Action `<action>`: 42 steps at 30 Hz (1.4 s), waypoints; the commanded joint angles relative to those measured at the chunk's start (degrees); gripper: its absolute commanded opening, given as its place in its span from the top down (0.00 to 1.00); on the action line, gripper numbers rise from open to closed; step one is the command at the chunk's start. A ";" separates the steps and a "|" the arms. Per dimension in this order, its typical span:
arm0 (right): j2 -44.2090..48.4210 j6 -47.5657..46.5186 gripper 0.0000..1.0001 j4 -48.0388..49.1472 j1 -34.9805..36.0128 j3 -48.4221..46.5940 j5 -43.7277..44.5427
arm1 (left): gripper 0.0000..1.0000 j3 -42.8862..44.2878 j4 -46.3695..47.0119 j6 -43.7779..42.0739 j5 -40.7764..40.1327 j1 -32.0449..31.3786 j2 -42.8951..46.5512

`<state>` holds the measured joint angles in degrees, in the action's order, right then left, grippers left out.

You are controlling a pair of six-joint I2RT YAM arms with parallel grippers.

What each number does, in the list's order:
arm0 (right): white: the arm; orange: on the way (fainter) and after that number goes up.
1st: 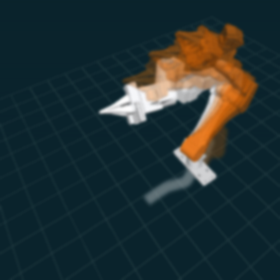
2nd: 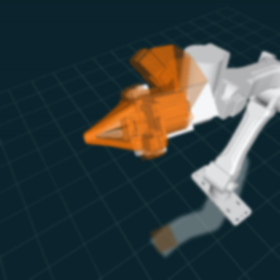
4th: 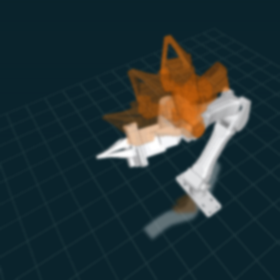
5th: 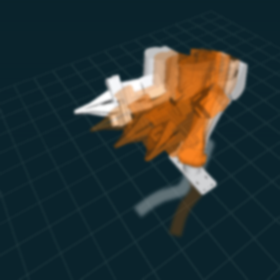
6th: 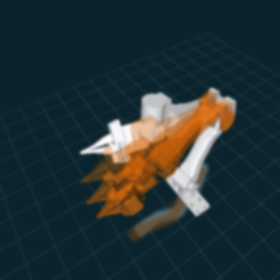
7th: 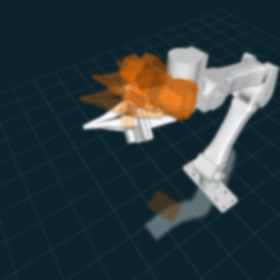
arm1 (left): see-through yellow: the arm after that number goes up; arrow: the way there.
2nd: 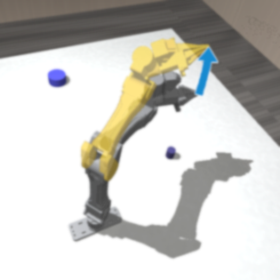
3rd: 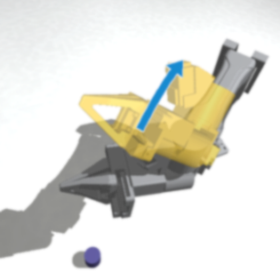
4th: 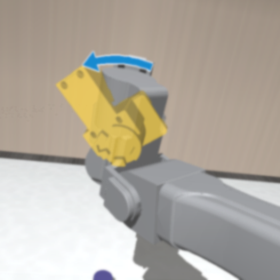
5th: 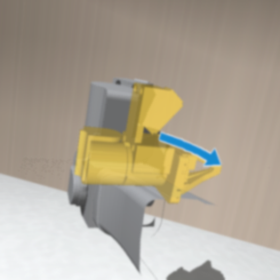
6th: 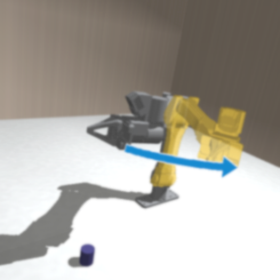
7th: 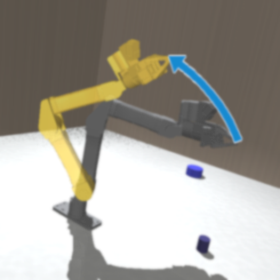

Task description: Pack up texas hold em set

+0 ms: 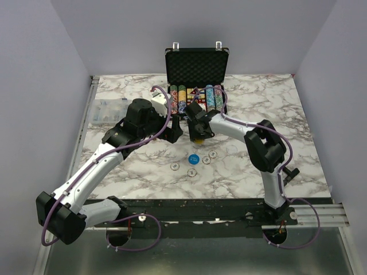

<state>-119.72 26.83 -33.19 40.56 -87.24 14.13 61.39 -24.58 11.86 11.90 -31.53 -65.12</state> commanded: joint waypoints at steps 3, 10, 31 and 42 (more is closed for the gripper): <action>1.18 -0.91 0.51 3.09 0.48 4.87 1.59 | 0.03 0.84 -0.03 -0.34 0.78 -0.20 0.37; 6.61 -1.31 0.53 6.08 0.44 6.72 5.12 | 0.03 0.84 -0.03 -0.34 0.84 -0.20 0.29; -3.58 -9.91 0.50 6.38 -2.91 -16.87 11.12 | 0.03 0.66 -0.10 -0.38 -0.72 -0.20 1.22; -12.68 -12.37 0.48 2.96 -6.31 -28.02 11.09 | 0.03 0.93 -0.32 -0.19 -0.30 -0.20 1.77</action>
<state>-129.49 16.16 -28.05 35.27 -112.36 23.64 61.39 -24.60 11.81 11.79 -31.53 -64.55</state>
